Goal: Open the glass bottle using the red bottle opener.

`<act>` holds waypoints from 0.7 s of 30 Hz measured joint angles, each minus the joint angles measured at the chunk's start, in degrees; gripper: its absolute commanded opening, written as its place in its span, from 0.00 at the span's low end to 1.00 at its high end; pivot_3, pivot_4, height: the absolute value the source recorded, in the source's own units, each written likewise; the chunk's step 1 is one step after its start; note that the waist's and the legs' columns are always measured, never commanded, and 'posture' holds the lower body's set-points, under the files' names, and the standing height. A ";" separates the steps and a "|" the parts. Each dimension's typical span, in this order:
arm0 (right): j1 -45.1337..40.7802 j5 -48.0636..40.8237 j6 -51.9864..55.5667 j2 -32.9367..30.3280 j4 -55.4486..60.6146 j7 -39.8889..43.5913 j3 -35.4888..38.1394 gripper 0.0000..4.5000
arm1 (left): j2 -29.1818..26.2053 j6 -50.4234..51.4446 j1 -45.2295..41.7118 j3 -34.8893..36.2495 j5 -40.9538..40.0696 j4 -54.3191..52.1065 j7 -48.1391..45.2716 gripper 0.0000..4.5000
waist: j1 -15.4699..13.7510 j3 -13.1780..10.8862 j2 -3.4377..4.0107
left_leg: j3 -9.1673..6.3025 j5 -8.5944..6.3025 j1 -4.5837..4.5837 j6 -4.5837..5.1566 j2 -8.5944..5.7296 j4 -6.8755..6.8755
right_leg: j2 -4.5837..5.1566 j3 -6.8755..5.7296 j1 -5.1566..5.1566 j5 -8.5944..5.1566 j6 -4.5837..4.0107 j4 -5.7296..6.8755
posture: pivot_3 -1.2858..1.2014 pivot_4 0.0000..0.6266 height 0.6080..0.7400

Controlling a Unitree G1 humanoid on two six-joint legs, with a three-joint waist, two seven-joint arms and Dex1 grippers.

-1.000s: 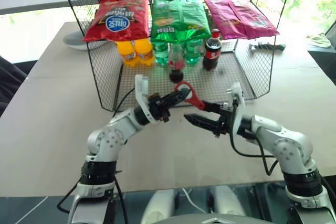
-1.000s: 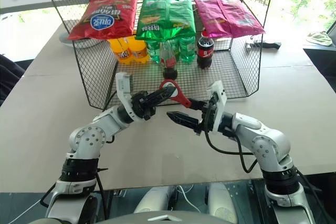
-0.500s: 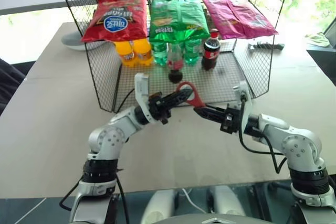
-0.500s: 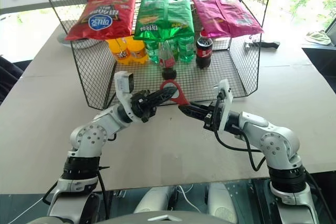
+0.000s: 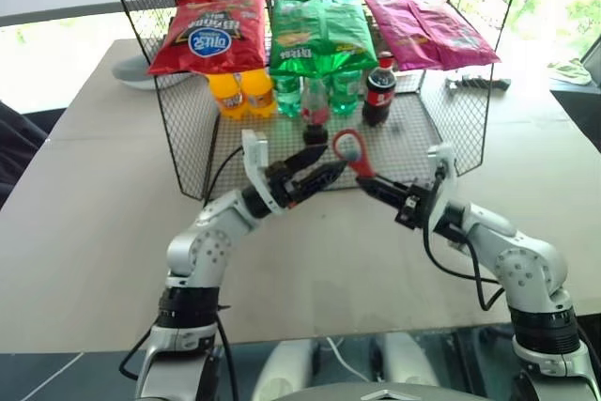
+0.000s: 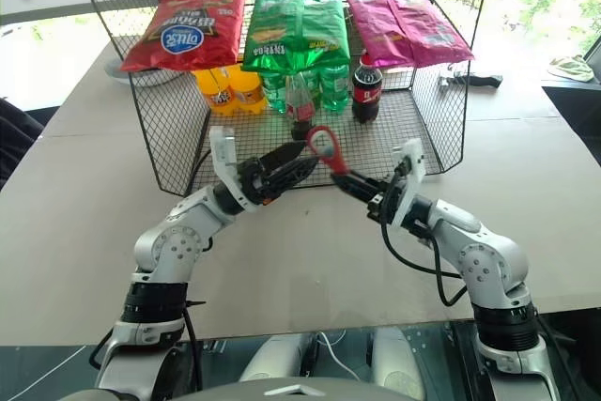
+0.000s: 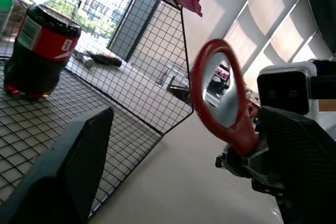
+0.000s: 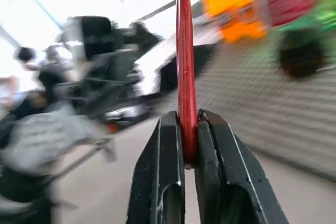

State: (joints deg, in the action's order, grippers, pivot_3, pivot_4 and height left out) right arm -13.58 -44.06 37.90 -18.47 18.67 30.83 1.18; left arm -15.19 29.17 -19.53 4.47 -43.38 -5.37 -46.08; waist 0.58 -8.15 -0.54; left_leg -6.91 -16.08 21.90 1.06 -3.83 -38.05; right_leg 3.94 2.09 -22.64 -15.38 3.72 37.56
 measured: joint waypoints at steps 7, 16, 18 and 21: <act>0.68 26.00 -29.44 1.67 -9.72 -5.08 -2.87 0.00 | 4.16 -12.45 -0.41 -0.32 9.00 3.28 3.38 0.98 | 0.03 0.00 0.00 | 0.12 0.01 -0.03 -0.01 0.01 0.00 | -0.25 0.09 -0.04 0.00 0.00 0.07 | 0.52 0.24 1.00; -2.72 54.72 -60.26 0.39 -24.52 -19.36 -6.39 0.00 | 6.66 -24.29 -8.15 0.31 17.15 15.85 8.57 0.98 | 0.06 -0.01 -0.03 | 0.17 0.01 -0.01 -0.02 0.00 -0.02 | -0.31 0.15 -0.06 0.00 0.00 0.07 | 0.52 0.24 1.00; -2.87 55.83 -62.19 0.68 -25.48 -20.71 -6.48 0.00 | 6.73 -26.46 -10.70 1.03 18.05 18.35 9.49 0.98 | 0.12 -0.01 -0.03 | 0.19 0.01 -0.02 -0.02 0.01 -0.02 | -0.31 0.18 -0.04 0.01 0.01 0.07 | 0.52 0.24 1.00; -3.05 55.77 -62.51 1.02 -27.39 -21.46 -6.28 0.00 | 6.75 -29.14 -13.27 1.84 19.27 21.91 10.12 0.98 | 0.17 -0.01 -0.03 | 0.19 0.01 -0.02 -0.02 0.01 -0.02 | -0.32 0.19 -0.04 0.01 0.00 0.07 | 0.52 0.24 1.00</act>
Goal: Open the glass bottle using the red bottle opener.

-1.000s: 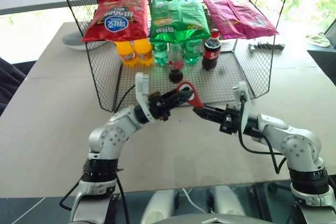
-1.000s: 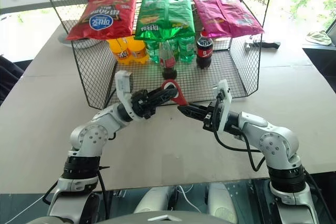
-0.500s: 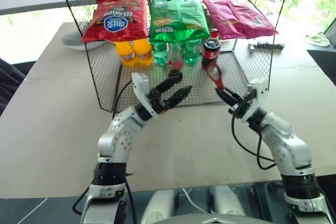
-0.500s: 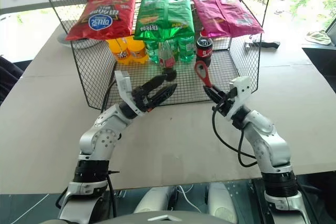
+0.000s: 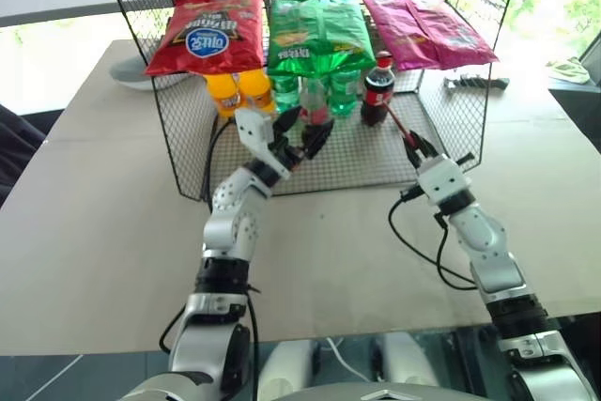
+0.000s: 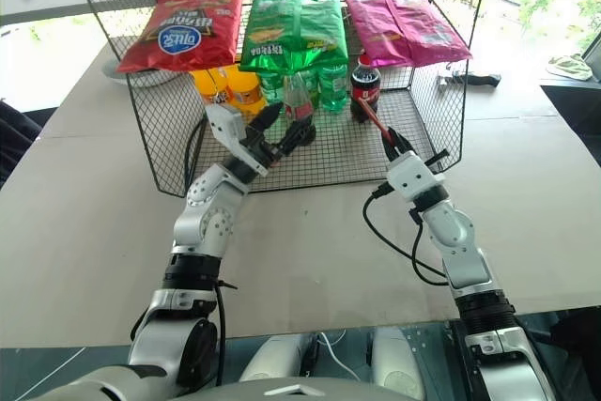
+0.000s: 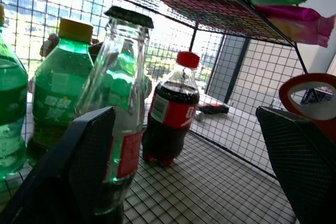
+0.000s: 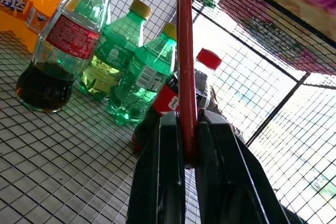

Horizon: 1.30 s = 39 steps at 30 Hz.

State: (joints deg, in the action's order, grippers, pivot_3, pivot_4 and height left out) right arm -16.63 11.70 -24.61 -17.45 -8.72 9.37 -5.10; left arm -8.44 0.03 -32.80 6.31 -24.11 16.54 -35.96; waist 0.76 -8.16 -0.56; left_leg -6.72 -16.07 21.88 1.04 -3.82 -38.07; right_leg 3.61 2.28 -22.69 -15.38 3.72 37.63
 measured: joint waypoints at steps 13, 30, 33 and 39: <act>-0.71 -1.31 0.32 1.91 -1.40 -0.04 0.16 0.00 | 0.50 -8.44 -8.67 1.18 4.34 16.04 2.01 0.98 | 0.00 -0.01 -0.02 | -0.02 0.00 0.01 0.01 -0.01 -0.03 | -0.02 -0.01 -0.01 0.00 0.01 0.02 | 0.52 0.24 1.00; -0.64 -1.33 0.75 2.36 -1.17 -0.97 0.68 0.00 | -0.42 -21.74 -20.60 -2.33 18.84 41.50 11.45 0.61 | 0.15 -0.02 -0.04 | -0.02 0.00 0.02 0.01 -0.03 -0.03 | -0.03 0.01 -0.04 0.00 0.01 0.07 | 0.52 0.24 1.00; -0.64 -1.33 0.77 2.45 -1.17 -1.05 0.68 0.00 | -0.39 -22.50 -20.62 -2.30 18.91 41.92 11.18 0.58 | 0.14 -0.02 -0.04 | -0.02 0.00 0.02 0.01 -0.03 -0.03 | -0.03 0.01 -0.04 0.00 0.01 0.07 | 0.52 0.24 1.00; -0.64 -1.33 0.95 2.50 -1.15 -1.11 0.71 0.00 | 0.11 -23.50 -16.98 -2.24 17.26 37.46 7.10 0.58 | 0.16 -0.02 -0.04 | -0.02 0.00 0.05 0.01 -0.03 -0.03 | -0.02 0.02 -0.06 0.00 0.01 0.07 | 0.52 0.24 1.00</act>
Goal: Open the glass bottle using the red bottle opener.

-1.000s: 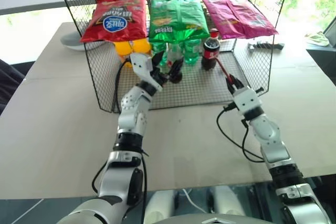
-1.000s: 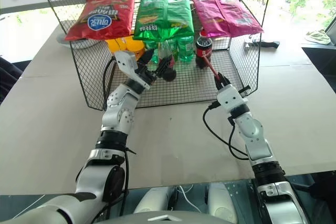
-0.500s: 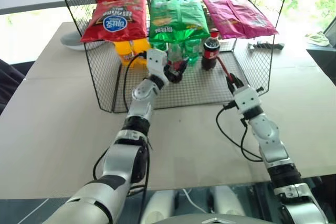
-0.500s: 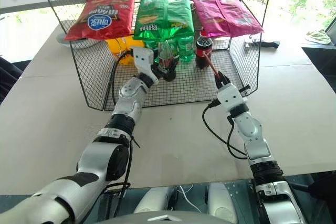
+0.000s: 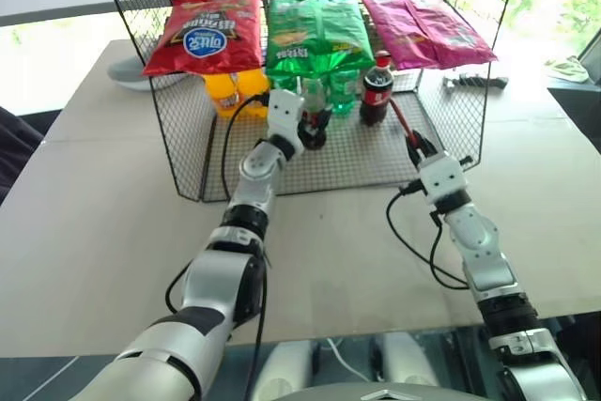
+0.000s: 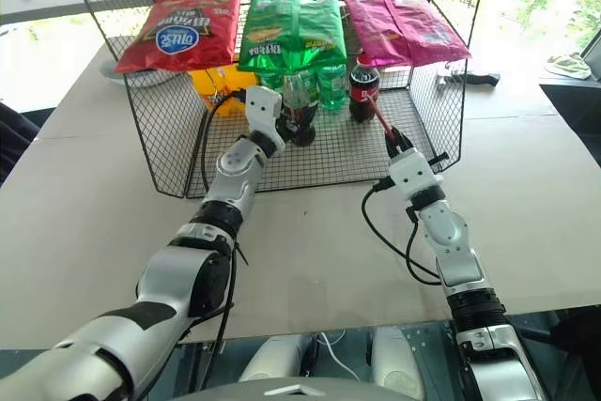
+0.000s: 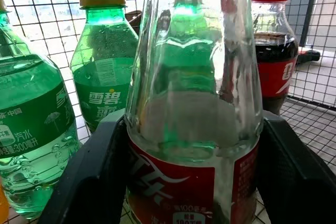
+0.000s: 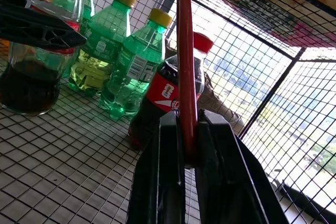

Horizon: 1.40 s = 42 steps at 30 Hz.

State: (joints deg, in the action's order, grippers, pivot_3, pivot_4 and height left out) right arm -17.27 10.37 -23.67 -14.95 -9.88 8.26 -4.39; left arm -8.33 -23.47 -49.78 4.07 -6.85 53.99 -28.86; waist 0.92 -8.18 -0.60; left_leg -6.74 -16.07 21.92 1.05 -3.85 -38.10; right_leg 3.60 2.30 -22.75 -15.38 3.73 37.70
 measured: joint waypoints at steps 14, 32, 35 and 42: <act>-0.98 -0.69 1.28 -2.57 0.36 -1.75 5.63 0.00 | -8.65 31.16 26.70 -7.21 -14.02 -53.57 -17.41 0.58 | 0.22 0.00 0.01 | 0.03 0.00 -0.08 -0.01 0.05 0.00 | -0.03 0.13 0.00 0.00 -0.01 0.11 | 0.52 0.24 1.00; -1.28 -1.37 2.39 -0.34 0.37 -2.32 5.31 0.00 | -9.22 30.98 33.10 -10.45 -12.71 -58.76 -17.52 0.99 | -0.01 0.00 0.02 | 0.06 0.00 -0.09 0.00 0.06 0.01 | -0.02 0.15 0.00 0.00 -0.01 0.09 | 0.52 0.24 1.00; -1.28 -1.37 2.41 -0.09 0.36 -2.38 5.31 0.00 | -8.60 30.43 32.98 -8.92 -14.49 -59.61 -17.73 0.99 | 0.01 0.00 0.02 | 0.07 0.00 -0.09 -0.01 0.06 0.01 | -0.02 0.15 0.00 0.00 -0.01 0.09 | 0.52 0.24 1.00; -1.28 -1.37 2.44 0.40 0.27 -2.44 5.30 0.00 | -8.34 26.87 32.85 -8.64 -14.34 -60.29 -18.17 0.99 | -0.05 0.00 0.02 | 0.09 0.00 -0.09 0.00 0.05 0.00 | -0.02 0.16 0.01 0.00 -0.01 0.08 | 0.52 0.24 1.00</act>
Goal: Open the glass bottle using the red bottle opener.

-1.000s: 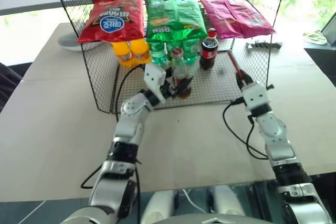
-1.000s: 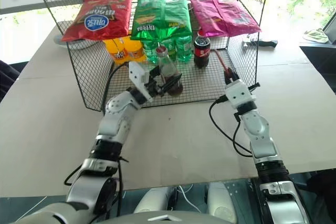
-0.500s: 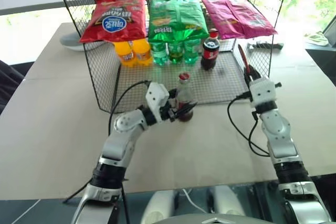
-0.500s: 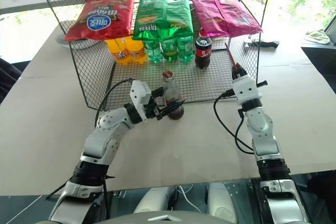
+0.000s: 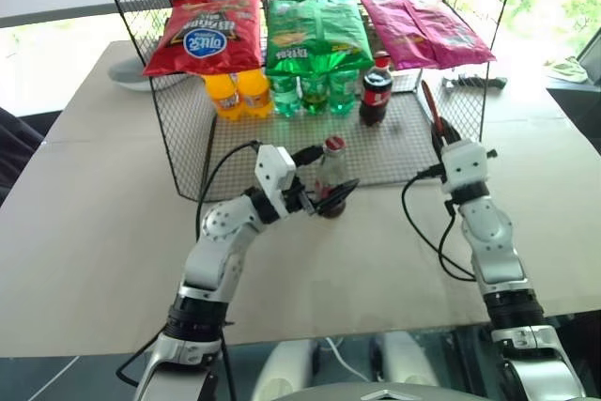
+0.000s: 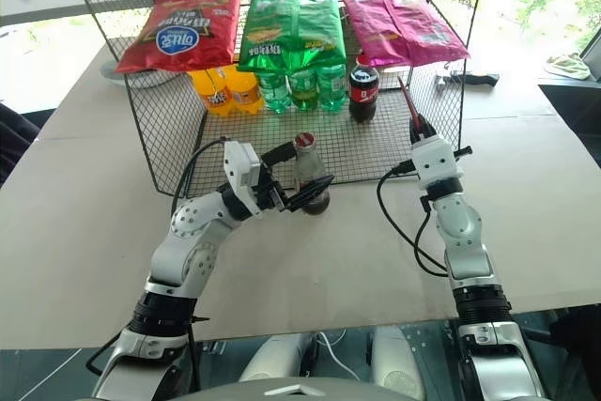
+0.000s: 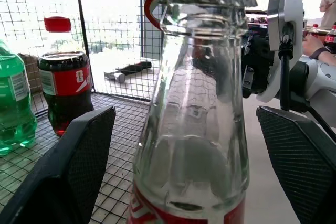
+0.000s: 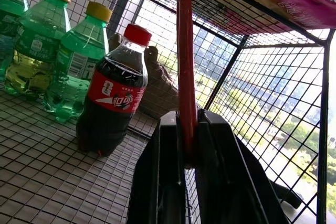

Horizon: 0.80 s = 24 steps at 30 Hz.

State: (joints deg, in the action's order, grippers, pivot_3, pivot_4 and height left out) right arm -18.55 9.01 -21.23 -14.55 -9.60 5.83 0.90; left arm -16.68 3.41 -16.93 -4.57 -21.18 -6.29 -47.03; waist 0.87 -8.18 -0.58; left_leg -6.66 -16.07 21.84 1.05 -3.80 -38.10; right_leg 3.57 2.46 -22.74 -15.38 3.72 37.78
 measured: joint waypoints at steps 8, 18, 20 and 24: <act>-0.01 -0.01 0.00 0.23 -0.70 0.04 0.00 0.00 | 2.43 -1.33 -0.23 0.10 -1.01 0.11 0.63 0.99 | 0.06 0.00 0.00 | 0.01 0.00 -0.01 0.00 0.01 0.00 | -0.01 0.00 0.00 0.00 0.00 0.01 | 0.52 0.24 1.00; -1.59 -0.02 -0.06 0.32 -2.24 0.23 -0.13 0.00 | 1.94 -2.90 -0.23 0.13 -0.58 1.27 0.45 0.99 | 0.07 0.00 0.00 | 0.01 0.00 -0.01 0.00 0.00 0.00 | -0.01 0.00 0.00 0.00 0.00 0.01 | 0.52 0.24 1.00; -1.64 -0.03 -0.09 0.35 -2.31 0.28 -0.20 0.00 | 1.93 -3.22 -0.23 0.14 -0.50 1.39 0.46 0.99 | 0.02 0.00 0.00 | 0.00 0.00 0.00 0.00 0.00 0.00 | -0.01 0.00 0.00 0.00 0.00 0.00 | 0.52 0.24 1.00; -1.78 -0.04 -0.11 0.53 -2.71 0.33 -0.49 0.00 | 2.08 -3.99 -0.23 0.14 -0.61 1.42 0.38 0.99 | 0.07 0.00 0.00 | 0.01 0.00 -0.01 0.00 0.00 0.00 | -0.01 0.00 0.00 0.00 0.00 0.00 | 0.52 0.24 1.00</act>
State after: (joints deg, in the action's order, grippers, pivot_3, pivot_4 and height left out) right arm -20.33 8.97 -21.34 -14.02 -12.31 6.16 0.42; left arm -14.60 -0.58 -17.16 -4.43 -21.80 -4.87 -46.64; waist 0.93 -8.18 -0.58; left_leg -6.65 -16.07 21.83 1.05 -3.80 -38.10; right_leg 3.56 2.46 -22.74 -15.38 3.72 37.78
